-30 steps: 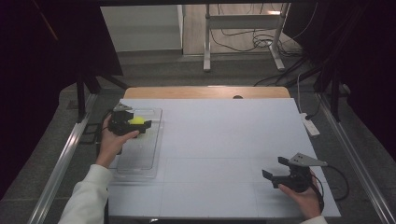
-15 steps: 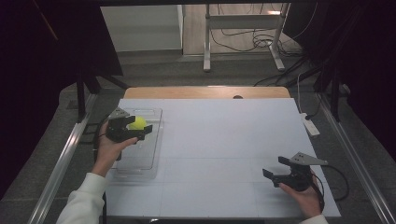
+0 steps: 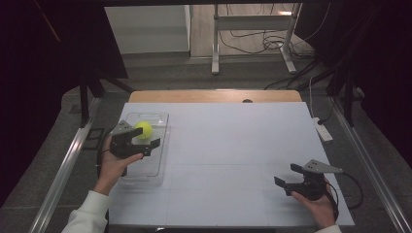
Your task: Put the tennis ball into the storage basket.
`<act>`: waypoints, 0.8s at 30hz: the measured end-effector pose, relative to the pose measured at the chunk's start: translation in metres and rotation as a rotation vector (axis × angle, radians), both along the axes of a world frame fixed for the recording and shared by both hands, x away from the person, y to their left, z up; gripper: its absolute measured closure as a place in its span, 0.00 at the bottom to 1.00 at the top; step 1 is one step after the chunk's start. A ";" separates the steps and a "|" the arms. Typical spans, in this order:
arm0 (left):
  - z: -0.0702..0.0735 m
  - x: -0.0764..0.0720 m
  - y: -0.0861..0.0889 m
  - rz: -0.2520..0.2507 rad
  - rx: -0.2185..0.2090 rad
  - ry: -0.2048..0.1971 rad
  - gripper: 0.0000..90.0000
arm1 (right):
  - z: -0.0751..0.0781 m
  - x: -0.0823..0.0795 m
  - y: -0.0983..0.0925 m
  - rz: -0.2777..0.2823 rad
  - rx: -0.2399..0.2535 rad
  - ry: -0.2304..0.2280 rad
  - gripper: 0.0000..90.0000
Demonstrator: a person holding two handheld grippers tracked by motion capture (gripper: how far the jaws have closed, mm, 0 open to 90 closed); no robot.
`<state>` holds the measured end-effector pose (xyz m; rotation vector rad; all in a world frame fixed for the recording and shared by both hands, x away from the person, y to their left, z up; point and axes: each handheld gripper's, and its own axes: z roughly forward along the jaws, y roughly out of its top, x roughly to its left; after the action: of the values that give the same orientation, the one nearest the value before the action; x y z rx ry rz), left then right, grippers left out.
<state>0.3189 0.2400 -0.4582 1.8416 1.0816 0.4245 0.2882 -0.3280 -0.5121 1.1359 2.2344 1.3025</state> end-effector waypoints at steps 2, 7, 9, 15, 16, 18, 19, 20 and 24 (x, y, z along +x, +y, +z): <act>-0.002 -0.004 -0.003 -0.002 -0.004 -0.005 0.14 | 0.001 0.000 0.000 -0.006 0.009 0.002 0.12; -0.005 -0.018 -0.009 -0.018 -0.011 -0.016 0.14 | 0.002 -0.002 -0.001 -0.012 0.017 0.004 0.12; -0.007 -0.025 -0.011 -0.026 -0.014 -0.025 0.14 | 0.003 -0.004 0.000 -0.010 0.018 -0.001 0.12; -0.012 -0.042 -0.010 -0.034 -0.024 -0.029 0.14 | 0.003 -0.005 -0.001 -0.010 0.021 -0.005 0.12; -0.012 -0.044 -0.010 -0.038 -0.026 -0.026 0.14 | 0.003 -0.004 -0.001 -0.010 0.021 -0.004 0.12; -0.014 -0.050 -0.009 -0.039 -0.026 -0.027 0.14 | 0.003 -0.003 -0.001 -0.009 0.021 -0.002 0.12; -0.014 -0.050 -0.009 -0.039 -0.026 -0.027 0.14 | 0.003 -0.003 -0.001 -0.009 0.021 -0.002 0.12; -0.015 -0.054 -0.008 -0.042 -0.024 -0.024 0.14 | 0.003 -0.003 -0.001 -0.009 0.021 -0.002 0.12; -0.021 -0.066 -0.004 -0.039 -0.032 -0.023 0.14 | 0.003 -0.004 0.000 -0.008 0.022 -0.004 0.12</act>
<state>0.2530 0.2361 -0.4789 1.8217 1.0296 0.4027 0.2845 -0.3283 -0.5089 1.1478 2.2158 1.3287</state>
